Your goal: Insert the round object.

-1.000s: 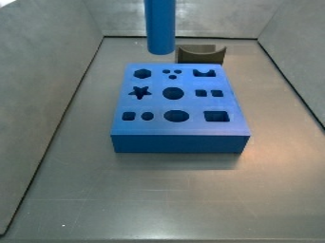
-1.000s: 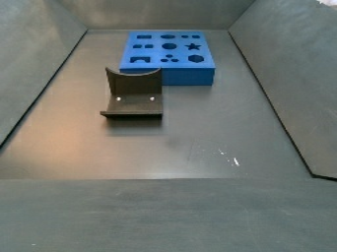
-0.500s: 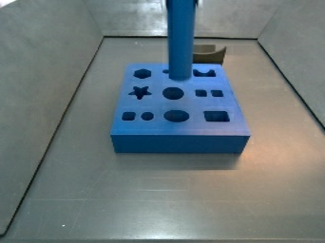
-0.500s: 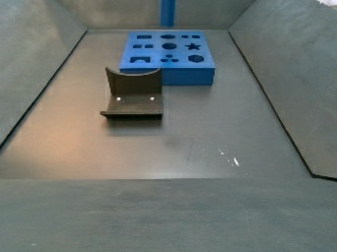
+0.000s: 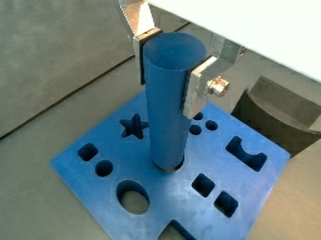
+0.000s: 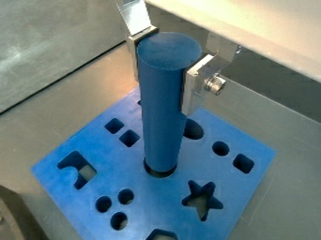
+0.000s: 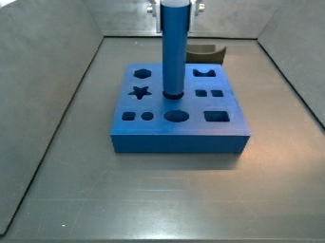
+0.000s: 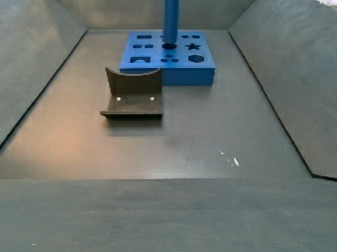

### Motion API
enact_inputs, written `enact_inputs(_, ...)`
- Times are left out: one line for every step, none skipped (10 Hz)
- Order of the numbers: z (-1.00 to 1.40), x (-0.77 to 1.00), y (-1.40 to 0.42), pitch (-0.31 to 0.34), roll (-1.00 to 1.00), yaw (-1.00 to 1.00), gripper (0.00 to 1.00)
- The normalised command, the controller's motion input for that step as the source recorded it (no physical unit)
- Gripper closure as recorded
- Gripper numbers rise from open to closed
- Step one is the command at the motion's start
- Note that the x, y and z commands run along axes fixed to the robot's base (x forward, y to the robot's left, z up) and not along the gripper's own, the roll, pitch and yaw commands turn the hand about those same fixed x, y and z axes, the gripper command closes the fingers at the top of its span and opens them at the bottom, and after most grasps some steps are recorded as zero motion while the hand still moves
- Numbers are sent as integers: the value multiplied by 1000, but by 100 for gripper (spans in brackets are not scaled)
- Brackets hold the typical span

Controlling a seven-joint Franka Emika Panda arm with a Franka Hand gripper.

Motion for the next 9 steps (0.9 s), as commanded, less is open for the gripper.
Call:
enact_inputs(-137, 86, 169, 0, -21, 0, 100)
enact_inputs(-257, 51, 86, 0, -89, 0, 100)
enact_inputs(-349, 29, 0, -84, -237, -14, 100)
enact_inputs(-337, 60, 0, -101, -253, -37, 100)
enact_inputs(-286, 69, 0, -100, -260, -43, 100)
enact_inputs(-226, 74, 0, -81, -250, -37, 100)
enact_inputs(-200, 0, 0, -99, -193, -26, 100)
enact_inputs(-169, -143, 0, -116, -156, -14, 100)
enact_inputs(-146, -126, 0, -119, -157, 0, 100)
